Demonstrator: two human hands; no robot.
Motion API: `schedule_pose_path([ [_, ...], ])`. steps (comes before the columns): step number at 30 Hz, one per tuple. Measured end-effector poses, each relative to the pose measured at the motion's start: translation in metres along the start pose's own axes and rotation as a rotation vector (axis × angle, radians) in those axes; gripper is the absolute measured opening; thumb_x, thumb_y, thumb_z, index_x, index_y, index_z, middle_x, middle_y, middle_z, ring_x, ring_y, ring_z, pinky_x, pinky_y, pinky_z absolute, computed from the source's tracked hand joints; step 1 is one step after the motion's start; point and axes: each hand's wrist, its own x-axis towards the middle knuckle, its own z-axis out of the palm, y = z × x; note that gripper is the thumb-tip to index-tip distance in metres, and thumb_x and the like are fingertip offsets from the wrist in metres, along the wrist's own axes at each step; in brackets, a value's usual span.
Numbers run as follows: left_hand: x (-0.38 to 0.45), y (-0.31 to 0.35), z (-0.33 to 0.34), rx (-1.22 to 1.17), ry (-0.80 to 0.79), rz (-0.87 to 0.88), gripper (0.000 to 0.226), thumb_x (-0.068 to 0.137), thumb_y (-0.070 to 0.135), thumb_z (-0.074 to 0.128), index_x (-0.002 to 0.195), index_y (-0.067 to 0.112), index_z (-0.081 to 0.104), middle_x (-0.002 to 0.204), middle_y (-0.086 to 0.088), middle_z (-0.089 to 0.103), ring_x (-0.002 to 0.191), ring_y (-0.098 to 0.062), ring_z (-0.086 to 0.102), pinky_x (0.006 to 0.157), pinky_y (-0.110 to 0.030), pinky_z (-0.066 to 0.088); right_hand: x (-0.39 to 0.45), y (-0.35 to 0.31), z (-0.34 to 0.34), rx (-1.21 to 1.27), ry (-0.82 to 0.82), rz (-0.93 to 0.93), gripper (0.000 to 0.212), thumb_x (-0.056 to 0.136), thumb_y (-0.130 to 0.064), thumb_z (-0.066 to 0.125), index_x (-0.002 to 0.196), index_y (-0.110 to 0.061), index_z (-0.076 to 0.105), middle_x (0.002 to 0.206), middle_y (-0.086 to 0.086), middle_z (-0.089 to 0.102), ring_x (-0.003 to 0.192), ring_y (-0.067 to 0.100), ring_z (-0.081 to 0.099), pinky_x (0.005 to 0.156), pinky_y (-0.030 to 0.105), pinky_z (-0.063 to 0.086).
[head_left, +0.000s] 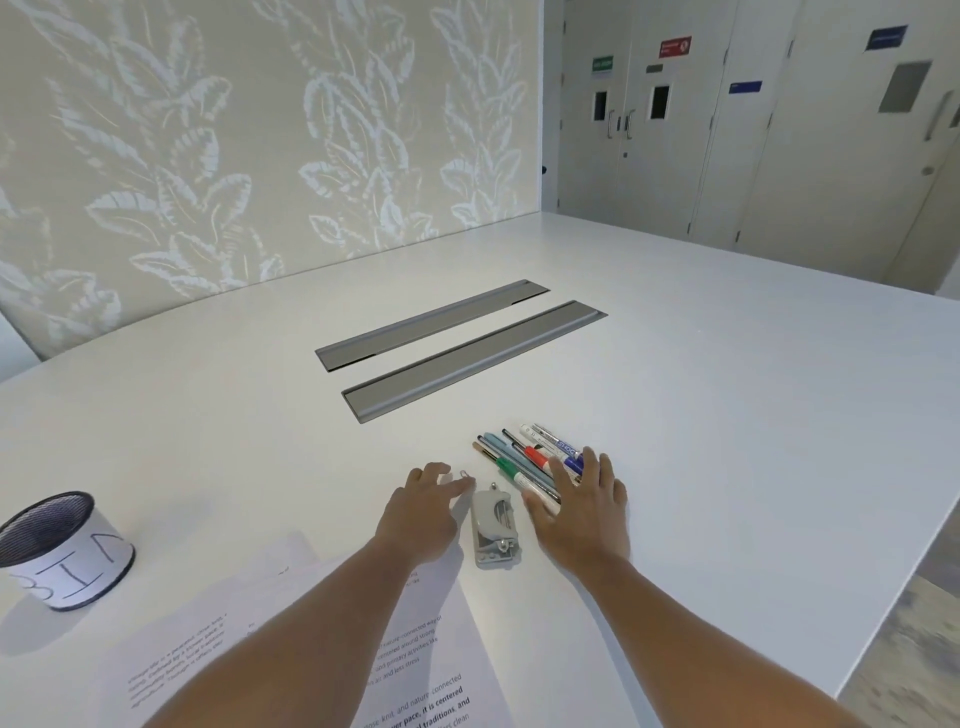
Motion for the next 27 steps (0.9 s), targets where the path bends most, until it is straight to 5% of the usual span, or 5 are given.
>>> schedule_pose_path([
  [8,0.019,-0.003,0.014,-0.088,0.091,-0.074,0.046,0.097,0.019,0.039,0.139,0.037,0.047,0.153,0.008,0.036,0.130,-0.025,0.034,0.099,-0.038,0.035,0.011,-0.007,-0.004,-0.008,0.019,0.098,0.077,0.081,-0.077,0.031,0.146,-0.036,0.035,0.160,0.012,0.012,0.147,0.035,0.004,0.114,0.060,0.012],
  [15,0.043,-0.011,0.022,-0.171,0.108,-0.103,0.045,0.100,0.029,0.036,0.142,0.044,0.041,0.155,0.019,0.032,0.139,-0.023,0.026,0.108,-0.043,0.022,0.030,-0.008,0.004,0.032,0.029,0.070,0.071,0.080,-0.076,0.036,0.136,-0.034,0.048,0.151,0.011,0.029,0.144,0.030,0.014,0.117,0.052,0.013],
  [27,0.105,-0.012,0.033,-0.211,0.143,-0.077,0.051,0.102,0.043,0.034,0.151,0.031,0.034,0.162,0.007,0.025,0.149,-0.022,0.014,0.119,-0.039,0.006,0.089,-0.015,0.029,0.054,0.088,0.007,0.062,0.082,-0.070,0.039,0.130,-0.036,0.056,0.144,0.008,0.040,0.139,0.026,0.025,0.115,0.051,0.017],
])
